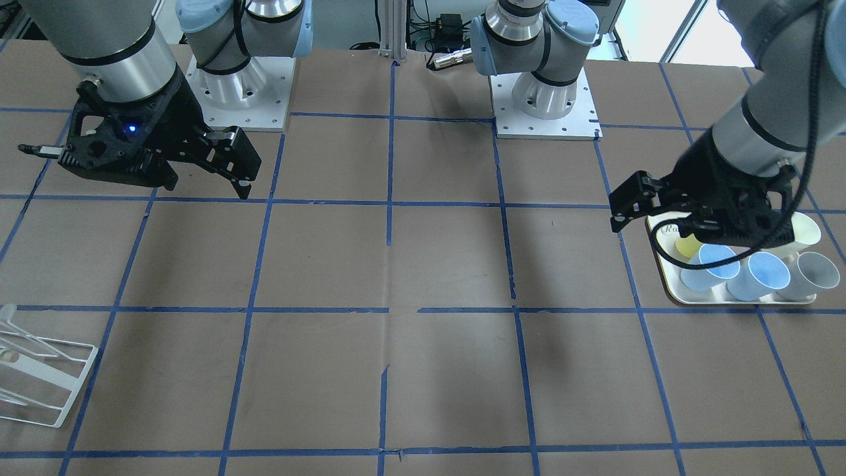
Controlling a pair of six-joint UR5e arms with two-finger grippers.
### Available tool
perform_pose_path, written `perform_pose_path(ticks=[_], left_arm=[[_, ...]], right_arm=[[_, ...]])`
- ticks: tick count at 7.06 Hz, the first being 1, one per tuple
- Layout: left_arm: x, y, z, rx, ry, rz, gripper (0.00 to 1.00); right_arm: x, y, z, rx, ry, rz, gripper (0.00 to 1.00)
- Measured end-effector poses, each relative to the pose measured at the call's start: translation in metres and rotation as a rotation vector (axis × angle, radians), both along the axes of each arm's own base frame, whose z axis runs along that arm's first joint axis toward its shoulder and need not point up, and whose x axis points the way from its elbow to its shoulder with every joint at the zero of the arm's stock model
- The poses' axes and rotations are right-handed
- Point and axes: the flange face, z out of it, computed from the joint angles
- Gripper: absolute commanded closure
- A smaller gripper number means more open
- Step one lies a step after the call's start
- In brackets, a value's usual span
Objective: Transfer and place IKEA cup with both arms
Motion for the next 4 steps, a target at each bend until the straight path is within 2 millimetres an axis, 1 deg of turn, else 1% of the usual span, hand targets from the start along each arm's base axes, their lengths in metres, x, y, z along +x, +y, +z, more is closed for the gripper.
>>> perform_pose_path(ticks=[1,2,3,4], left_arm=[[-0.029,0.010,0.006,-0.011,-0.006,-0.014,0.00],[-0.053,0.022,0.004,-0.004,-0.014,-0.034,0.00],[-0.070,0.038,-0.001,0.006,-0.021,-0.055,0.00],[-0.078,0.053,-0.001,0.008,-0.024,-0.070,0.00]], right_arm=[[0.000,0.000,0.000,0.000,0.001,0.000,0.00],[0.000,0.000,0.000,0.000,0.001,0.001,0.00],[0.000,0.000,0.000,0.000,0.001,0.001,0.00],[0.000,0.000,0.000,0.000,0.001,0.002,0.00]])
